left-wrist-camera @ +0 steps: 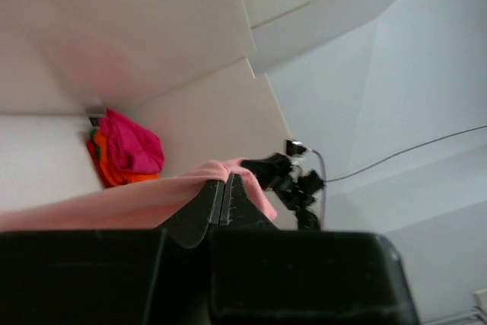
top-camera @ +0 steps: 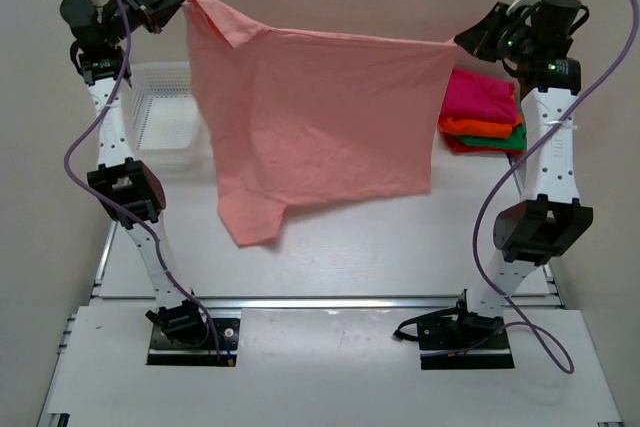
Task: Fold and stack the t-shirts
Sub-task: Flatten out the tshirt
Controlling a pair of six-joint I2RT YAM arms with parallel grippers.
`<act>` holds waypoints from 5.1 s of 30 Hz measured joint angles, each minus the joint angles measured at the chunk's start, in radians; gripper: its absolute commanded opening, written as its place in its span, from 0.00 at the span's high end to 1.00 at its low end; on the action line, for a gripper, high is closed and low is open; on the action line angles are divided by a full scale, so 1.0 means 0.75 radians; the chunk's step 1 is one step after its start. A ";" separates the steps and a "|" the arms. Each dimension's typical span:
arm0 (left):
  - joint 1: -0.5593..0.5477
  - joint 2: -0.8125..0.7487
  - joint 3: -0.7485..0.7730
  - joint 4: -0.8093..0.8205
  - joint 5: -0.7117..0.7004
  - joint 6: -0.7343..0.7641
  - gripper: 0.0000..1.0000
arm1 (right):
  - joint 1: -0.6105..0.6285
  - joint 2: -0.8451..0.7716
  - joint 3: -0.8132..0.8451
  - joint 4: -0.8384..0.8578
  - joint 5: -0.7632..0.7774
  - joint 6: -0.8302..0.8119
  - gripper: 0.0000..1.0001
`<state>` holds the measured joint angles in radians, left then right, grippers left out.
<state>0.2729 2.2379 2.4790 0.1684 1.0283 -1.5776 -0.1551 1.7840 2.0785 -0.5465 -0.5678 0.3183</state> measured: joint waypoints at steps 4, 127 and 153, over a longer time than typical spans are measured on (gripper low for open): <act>0.077 -0.091 -0.098 0.055 0.044 -0.032 1.00 | -0.032 -0.070 0.055 0.042 -0.049 0.007 1.00; -0.386 -1.824 -2.020 -0.816 -0.518 1.164 1.00 | -0.095 -0.753 -1.331 0.093 0.017 -0.187 1.00; -0.644 -2.730 -2.818 -1.310 -0.786 0.964 1.00 | 0.074 -1.386 -2.033 -0.462 0.325 0.159 1.00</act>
<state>-0.2104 0.1902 0.3656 -0.8139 0.4389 -0.8543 -0.0998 0.7448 0.5537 -0.8928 -0.3241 0.4374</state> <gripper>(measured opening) 0.022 0.019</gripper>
